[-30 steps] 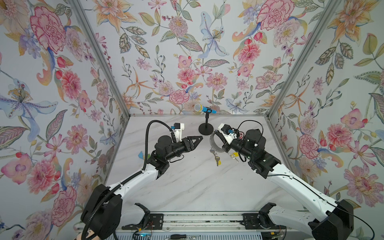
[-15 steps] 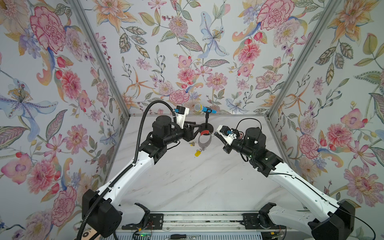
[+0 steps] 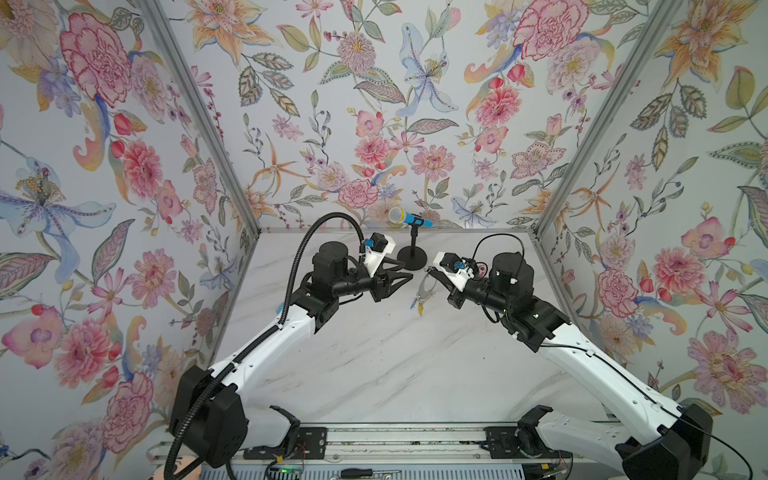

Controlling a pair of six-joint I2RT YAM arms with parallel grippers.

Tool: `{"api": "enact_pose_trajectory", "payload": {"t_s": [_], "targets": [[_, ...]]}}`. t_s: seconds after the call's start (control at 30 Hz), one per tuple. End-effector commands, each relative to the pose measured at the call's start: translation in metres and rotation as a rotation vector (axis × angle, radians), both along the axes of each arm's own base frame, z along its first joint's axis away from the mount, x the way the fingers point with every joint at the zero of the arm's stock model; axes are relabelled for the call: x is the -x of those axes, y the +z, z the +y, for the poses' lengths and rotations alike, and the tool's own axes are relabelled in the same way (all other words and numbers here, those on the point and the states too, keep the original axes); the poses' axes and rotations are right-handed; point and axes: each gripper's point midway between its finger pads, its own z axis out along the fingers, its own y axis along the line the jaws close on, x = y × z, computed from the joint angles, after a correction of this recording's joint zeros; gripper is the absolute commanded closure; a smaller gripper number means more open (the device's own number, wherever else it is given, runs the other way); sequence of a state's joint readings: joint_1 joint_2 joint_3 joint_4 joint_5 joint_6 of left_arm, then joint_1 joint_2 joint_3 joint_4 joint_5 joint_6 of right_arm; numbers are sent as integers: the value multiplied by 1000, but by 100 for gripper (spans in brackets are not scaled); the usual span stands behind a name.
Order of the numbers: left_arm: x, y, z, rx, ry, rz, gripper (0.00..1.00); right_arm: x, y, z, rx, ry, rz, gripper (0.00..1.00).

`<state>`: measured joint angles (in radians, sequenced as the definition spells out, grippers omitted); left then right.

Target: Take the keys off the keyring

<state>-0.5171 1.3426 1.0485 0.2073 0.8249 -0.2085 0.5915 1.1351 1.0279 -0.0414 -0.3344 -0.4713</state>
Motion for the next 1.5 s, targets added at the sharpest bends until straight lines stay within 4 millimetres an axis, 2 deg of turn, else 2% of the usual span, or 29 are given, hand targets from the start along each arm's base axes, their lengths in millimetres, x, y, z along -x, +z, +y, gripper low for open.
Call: {"api": "enact_pose_trajectory", "payload": {"t_s": [0.0,0.33,0.8,1.07,1.47], "targets": [[11,18,-3,37,-81,-142,57,4,21,5,-30,54,-41,100],[3,8,-11,-8,-117,-132,64,7,24,13,-20,111,-43,100],[16,15,-24,44,-190,-147,72,9,29,20,-36,158,-44,100],[16,10,-28,36,-200,-139,76,8,26,24,-31,172,-32,100],[19,12,-27,32,-198,-158,100,7,23,21,-11,158,-28,100]]}}
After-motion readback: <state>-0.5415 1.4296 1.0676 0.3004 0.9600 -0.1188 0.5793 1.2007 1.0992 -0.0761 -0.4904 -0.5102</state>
